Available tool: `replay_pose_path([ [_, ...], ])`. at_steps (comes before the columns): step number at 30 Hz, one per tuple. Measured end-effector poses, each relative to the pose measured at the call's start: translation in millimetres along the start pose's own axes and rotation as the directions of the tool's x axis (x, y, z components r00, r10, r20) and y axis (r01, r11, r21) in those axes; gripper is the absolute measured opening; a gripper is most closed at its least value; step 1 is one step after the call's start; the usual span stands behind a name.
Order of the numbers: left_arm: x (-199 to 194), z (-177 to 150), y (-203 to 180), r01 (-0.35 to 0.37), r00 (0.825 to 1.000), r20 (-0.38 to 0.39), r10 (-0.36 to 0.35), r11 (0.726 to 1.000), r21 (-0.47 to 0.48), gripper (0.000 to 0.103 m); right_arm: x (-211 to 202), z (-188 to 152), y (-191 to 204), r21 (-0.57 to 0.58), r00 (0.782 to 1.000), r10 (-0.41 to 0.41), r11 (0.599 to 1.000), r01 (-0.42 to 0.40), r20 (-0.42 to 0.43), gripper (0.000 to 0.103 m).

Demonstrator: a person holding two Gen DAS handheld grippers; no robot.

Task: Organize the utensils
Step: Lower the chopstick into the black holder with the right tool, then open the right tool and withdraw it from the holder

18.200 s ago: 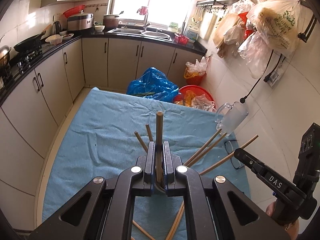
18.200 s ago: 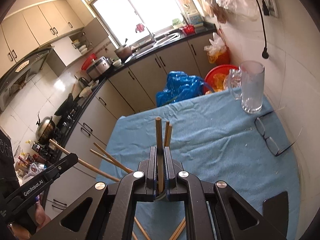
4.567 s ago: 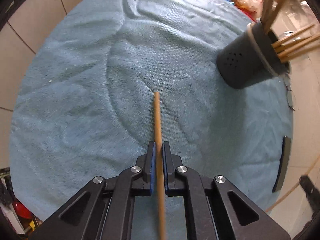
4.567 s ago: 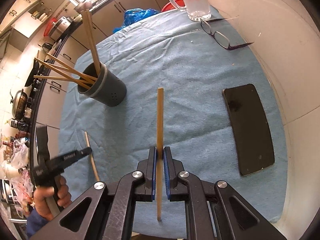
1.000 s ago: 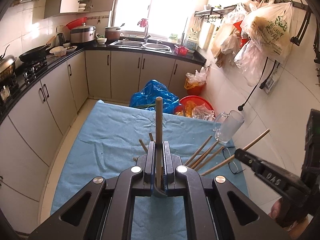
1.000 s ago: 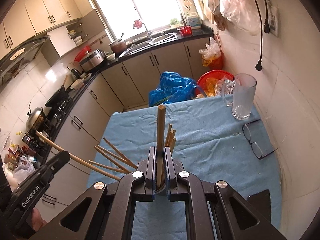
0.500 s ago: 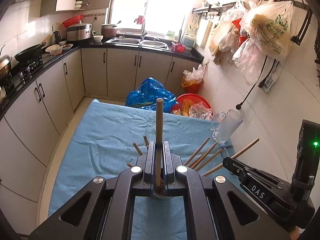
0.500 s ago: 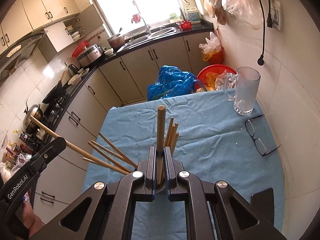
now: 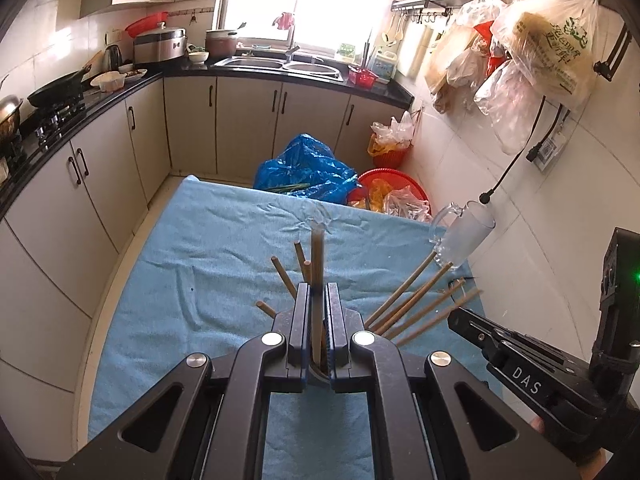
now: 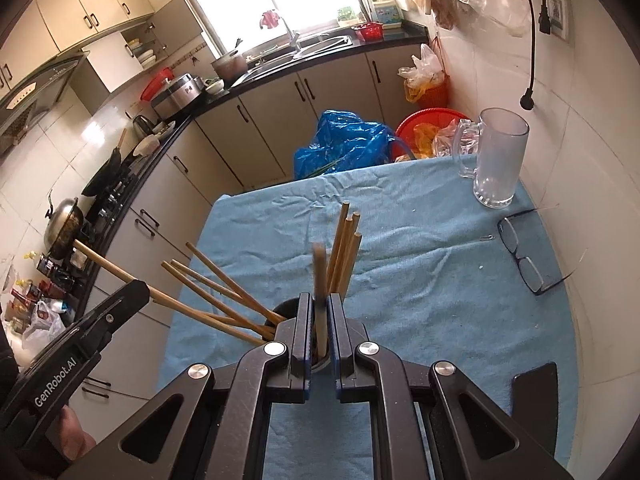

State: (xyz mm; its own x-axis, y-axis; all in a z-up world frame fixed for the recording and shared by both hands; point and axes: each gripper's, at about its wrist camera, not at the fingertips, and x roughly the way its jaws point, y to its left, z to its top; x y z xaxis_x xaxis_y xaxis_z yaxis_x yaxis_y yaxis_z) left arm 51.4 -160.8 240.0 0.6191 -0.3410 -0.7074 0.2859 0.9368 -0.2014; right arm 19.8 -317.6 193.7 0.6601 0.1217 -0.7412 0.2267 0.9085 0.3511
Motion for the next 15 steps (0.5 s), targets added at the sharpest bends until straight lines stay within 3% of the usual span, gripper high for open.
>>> replay_pose_path([
  [10, -5, 0, 3, -0.01, 1.0, 0.011, 0.01, 1.0, -0.017, 0.007, -13, 2, -5, 0.017, 1.0, 0.005, 1.0, -0.005, 0.021, 0.016],
  [12, -7, -1, 3, -0.015, 1.0, 0.017, 0.015, 1.0, -0.025, 0.014, -18, 1, -6, 0.023, 0.999, -0.001, 1.0, 0.0, 0.033, 0.02],
  [14, -11, -2, 4, -0.032, 0.999, 0.032, 0.033, 0.999, -0.03, 0.032, -22, 1, -9, 0.031, 0.999, -0.005, 1.0, 0.003, 0.039, 0.028],
  [15, -14, -4, 5, -0.045, 0.998, 0.049, 0.046, 0.999, -0.029, 0.034, -24, 0, -10, 0.036, 0.999, -0.009, 0.999, 0.008, 0.043, 0.03],
])
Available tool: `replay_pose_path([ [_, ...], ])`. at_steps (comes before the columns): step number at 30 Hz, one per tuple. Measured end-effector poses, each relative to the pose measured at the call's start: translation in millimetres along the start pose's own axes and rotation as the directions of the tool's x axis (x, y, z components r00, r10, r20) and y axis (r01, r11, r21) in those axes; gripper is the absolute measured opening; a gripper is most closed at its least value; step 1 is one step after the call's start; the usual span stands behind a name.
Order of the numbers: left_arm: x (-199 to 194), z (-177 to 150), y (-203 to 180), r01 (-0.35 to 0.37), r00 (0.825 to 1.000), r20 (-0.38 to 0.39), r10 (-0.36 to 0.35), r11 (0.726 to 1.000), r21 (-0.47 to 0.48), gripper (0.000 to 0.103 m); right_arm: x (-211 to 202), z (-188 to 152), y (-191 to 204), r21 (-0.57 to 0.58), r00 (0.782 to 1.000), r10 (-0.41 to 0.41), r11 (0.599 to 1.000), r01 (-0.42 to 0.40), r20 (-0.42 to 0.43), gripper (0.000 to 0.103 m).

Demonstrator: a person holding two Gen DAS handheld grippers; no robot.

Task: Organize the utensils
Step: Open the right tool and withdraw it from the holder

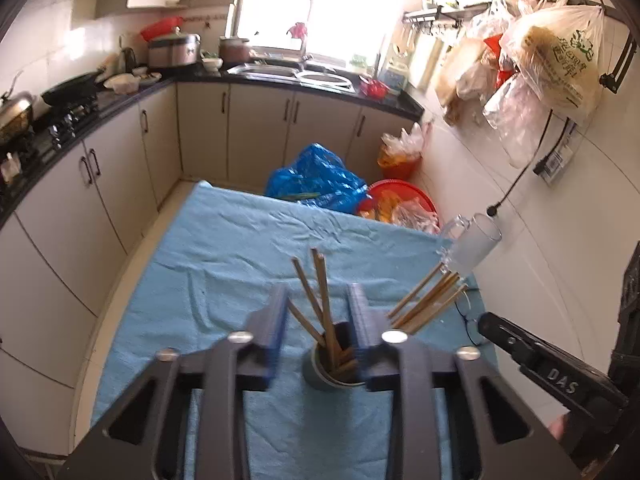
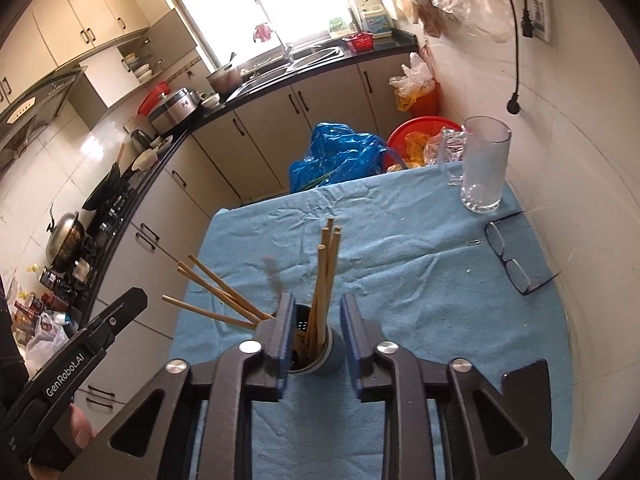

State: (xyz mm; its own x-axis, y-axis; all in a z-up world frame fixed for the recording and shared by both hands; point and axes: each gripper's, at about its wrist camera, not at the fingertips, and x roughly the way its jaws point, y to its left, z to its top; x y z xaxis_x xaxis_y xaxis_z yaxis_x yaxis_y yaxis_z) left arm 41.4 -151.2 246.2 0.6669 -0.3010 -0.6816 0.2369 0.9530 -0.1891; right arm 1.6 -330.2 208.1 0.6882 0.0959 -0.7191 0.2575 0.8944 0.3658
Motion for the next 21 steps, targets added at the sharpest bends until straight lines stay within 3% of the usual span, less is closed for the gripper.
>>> replay_pose_path([
  [6, -16, -11, 2, -0.061, 0.997, 0.046, 0.061, 0.998, 0.011, 0.054, -14, -6, -12, 0.013, 0.999, -0.04, 0.999, 0.039, 0.027, 0.054],
  [8, -22, -17, 4, -0.085, 0.994, 0.066, 0.084, 0.996, 0.007, 0.068, -19, -11, -14, 0.003, 0.996, -0.077, 0.997, 0.077, 0.035, 0.065],
  [13, -38, -37, 10, -0.149, 0.984, 0.1, 0.148, 0.989, 0.0, 0.084, -32, -26, -14, -0.036, 0.983, -0.167, 0.985, 0.17, 0.074, 0.086],
  [16, -48, -48, 14, -0.192, 0.974, 0.12, 0.192, 0.981, -0.004, 0.087, -40, -38, -11, -0.077, 0.971, -0.22, 0.971, 0.228, 0.096, 0.091],
  [21, -62, -69, 16, -0.249, 0.961, 0.127, 0.245, 0.968, 0.017, 0.089, -51, -65, -11, -0.139, 0.955, -0.278, 0.947, 0.29, 0.101, 0.092],
])
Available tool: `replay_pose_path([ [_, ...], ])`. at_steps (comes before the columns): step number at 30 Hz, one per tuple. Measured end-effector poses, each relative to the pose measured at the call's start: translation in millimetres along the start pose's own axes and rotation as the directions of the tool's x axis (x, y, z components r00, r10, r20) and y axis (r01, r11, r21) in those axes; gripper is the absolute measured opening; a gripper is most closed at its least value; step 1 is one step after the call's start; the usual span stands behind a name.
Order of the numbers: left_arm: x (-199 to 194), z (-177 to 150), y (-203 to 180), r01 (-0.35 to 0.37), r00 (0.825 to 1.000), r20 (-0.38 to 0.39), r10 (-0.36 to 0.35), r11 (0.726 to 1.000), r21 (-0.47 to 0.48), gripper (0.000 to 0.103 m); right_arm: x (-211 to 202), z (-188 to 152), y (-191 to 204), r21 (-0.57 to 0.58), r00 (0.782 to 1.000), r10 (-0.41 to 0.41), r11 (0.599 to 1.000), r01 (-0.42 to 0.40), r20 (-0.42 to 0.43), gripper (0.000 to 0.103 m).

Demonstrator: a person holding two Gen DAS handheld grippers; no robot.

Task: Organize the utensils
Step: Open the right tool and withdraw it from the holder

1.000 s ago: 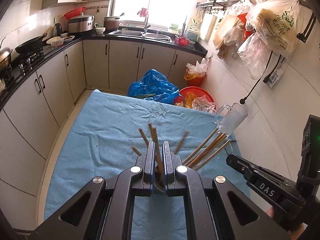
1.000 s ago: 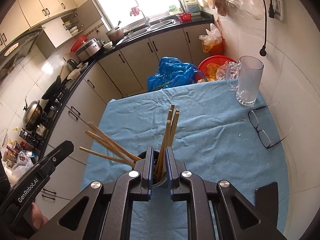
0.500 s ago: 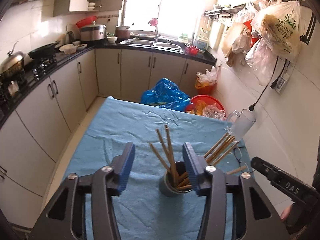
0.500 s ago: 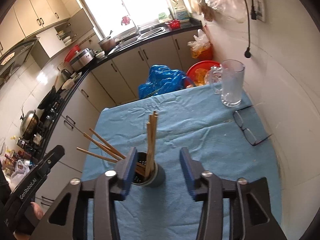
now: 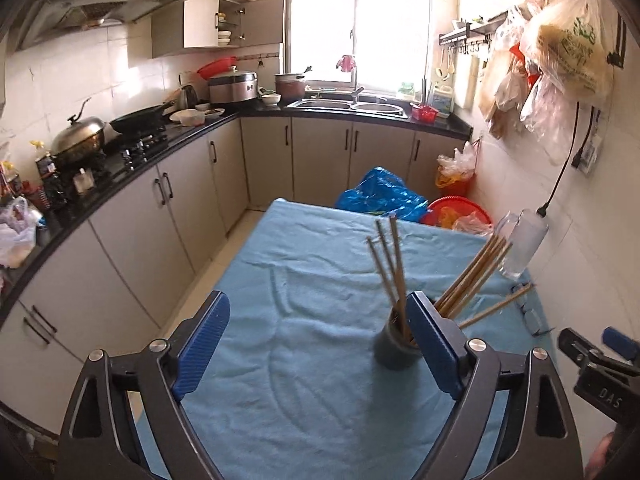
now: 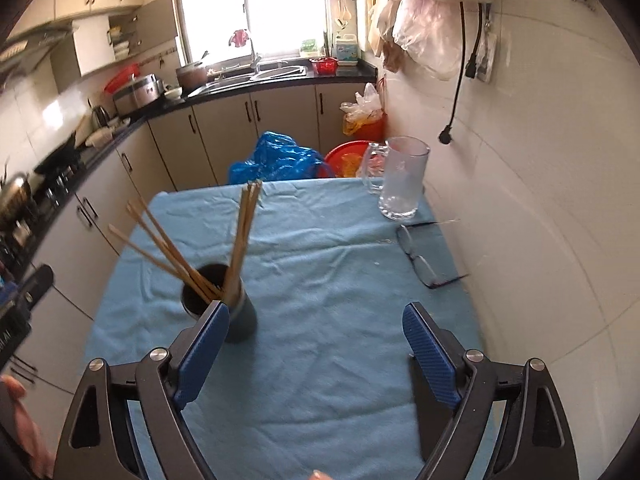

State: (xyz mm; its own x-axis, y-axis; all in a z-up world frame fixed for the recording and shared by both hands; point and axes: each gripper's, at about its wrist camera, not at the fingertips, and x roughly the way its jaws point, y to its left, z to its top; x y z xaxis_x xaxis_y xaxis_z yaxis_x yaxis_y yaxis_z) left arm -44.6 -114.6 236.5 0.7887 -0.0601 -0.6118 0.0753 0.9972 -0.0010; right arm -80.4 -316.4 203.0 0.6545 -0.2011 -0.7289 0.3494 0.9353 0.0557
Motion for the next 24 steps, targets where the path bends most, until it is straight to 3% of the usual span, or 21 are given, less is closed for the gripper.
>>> replay_pose_path([
  [9, -19, -49, 1, -0.055, 0.996, -0.069, 0.063, 0.992, 0.11, 0.091, -37, -56, -12, -0.089, 0.999, -0.047, 0.995, 0.049, 0.025, 0.092],
  [14, -30, -78, 1, -0.063, 0.993, -0.092, 0.073, 0.993, 0.104, 0.094, -46, -80, -16, -0.139, 0.997, -0.072, 0.988, 0.074, 0.019, 0.092],
  [17, -35, -97, -4, -0.112, 0.988, -0.084, 0.126, 0.981, 0.161, 0.094, -47, -87, -20, -0.154, 0.996, -0.087, 0.984, 0.088, 0.014, 0.092],
  [24, -43, -106, -7, -0.108, 0.987, -0.103, 0.126, 0.98, 0.169, 0.094, -53, -95, -22, -0.173, 0.997, -0.069, 0.982, 0.071, 0.017, 0.092],
])
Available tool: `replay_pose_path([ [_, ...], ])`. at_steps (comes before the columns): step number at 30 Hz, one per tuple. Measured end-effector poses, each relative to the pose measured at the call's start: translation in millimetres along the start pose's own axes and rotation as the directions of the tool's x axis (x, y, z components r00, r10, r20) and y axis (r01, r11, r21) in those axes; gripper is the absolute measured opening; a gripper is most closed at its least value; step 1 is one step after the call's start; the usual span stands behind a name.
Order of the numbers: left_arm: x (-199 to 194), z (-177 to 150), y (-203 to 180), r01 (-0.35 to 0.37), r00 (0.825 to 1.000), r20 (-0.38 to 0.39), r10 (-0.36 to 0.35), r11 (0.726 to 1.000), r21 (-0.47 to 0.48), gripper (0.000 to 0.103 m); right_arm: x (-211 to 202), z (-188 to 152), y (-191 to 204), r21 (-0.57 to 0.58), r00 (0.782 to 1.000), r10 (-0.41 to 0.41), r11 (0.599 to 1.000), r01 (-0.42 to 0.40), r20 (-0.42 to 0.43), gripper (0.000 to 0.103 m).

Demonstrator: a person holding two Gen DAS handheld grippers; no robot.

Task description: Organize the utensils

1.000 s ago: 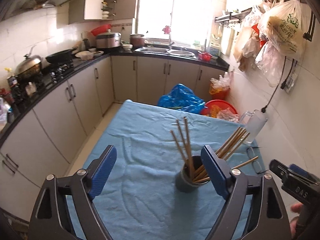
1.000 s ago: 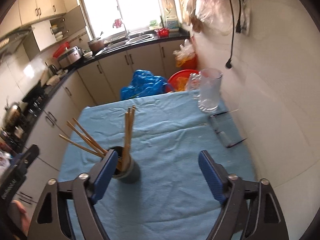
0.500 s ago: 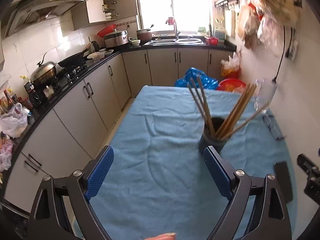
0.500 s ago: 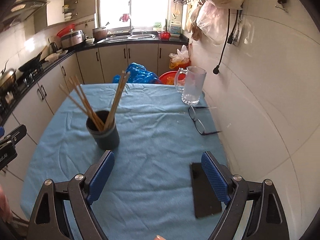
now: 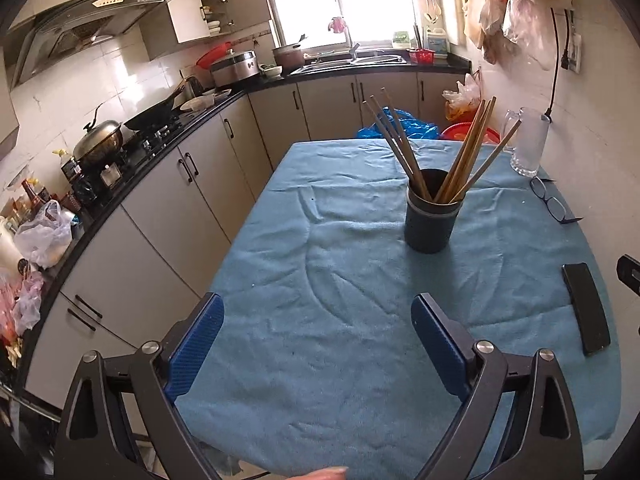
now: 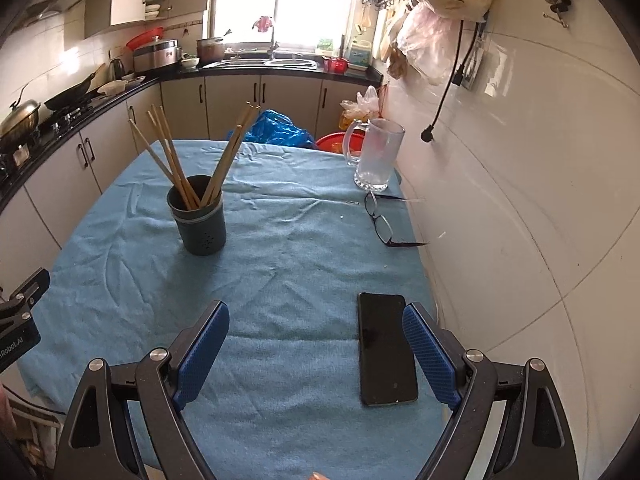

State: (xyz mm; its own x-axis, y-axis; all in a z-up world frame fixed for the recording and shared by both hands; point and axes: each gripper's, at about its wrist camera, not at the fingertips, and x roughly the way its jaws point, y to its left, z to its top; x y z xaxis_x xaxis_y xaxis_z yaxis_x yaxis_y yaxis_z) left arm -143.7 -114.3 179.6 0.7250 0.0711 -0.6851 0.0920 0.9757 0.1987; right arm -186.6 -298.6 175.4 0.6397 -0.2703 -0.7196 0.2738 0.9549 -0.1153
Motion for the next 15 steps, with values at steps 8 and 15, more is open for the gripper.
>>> replay_pose_path([
  [8, -1.8, -3.2, -3.1, -0.003, 1.0, -0.017, 0.003, 1.0, -0.005, 0.094, -2.1, -0.9, 3.6, -0.029, 1.0, 0.015, 0.999, -0.015, 0.005, 0.092],
  [15, 0.6, -6.6, -4.2, 0.006, 0.999, -0.035, -0.006, 1.0, -0.01, 0.094, -1.2, -3.5, 4.8, -0.037, 1.0, 0.013, 0.999, -0.013, -0.003, 0.092],
])
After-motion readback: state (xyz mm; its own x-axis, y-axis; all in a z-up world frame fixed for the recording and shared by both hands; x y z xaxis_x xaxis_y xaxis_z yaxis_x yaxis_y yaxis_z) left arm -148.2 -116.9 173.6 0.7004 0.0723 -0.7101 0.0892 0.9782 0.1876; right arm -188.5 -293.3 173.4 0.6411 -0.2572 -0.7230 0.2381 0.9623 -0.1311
